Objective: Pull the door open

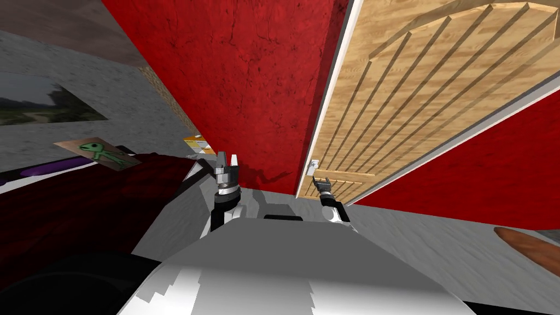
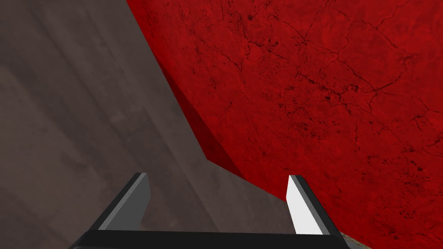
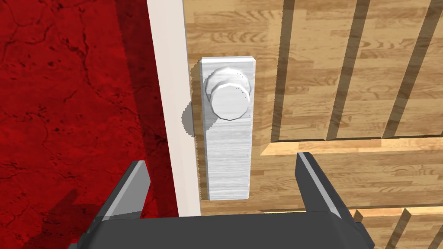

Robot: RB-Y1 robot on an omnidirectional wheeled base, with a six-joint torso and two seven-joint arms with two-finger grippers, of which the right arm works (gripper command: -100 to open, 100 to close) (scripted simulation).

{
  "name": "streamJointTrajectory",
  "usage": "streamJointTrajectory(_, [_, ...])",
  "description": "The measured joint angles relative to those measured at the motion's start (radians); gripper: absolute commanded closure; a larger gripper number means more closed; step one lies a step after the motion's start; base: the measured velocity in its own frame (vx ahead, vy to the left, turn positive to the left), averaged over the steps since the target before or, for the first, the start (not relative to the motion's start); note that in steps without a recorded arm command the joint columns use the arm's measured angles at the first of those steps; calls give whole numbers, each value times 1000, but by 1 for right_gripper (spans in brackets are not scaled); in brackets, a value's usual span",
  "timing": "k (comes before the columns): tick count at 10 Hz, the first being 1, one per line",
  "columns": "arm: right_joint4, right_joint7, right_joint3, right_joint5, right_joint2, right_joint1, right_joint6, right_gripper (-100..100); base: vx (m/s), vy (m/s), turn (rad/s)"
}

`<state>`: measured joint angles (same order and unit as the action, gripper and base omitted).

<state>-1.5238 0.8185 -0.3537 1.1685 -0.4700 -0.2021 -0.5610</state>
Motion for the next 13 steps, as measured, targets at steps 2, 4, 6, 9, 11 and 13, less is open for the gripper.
streamJointTrajectory(2, [13, 15, -6, 38, -10, 6, 7, -100, 1, -65, 92])
streamJointTrajectory(4, [28, 30, 2, 41, -21, 8, 4, -100, 156, 12, 208])
streamJointTrajectory(6, [40, 52, 34, 55, -41, 4, 5, -100, 166, 7, 129])
streamJointTrajectory(9, [90, 89, 47, 52, -54, 20, -11, -100, 99, -6, 119])
streamJointTrajectory(11, [115, 121, 73, 60, -76, 21, -16, -100, 123, -20, 142])
streamJointTrajectory(13, [116, 121, 77, 61, -78, 21, -17, 100, -22, -4, -44])
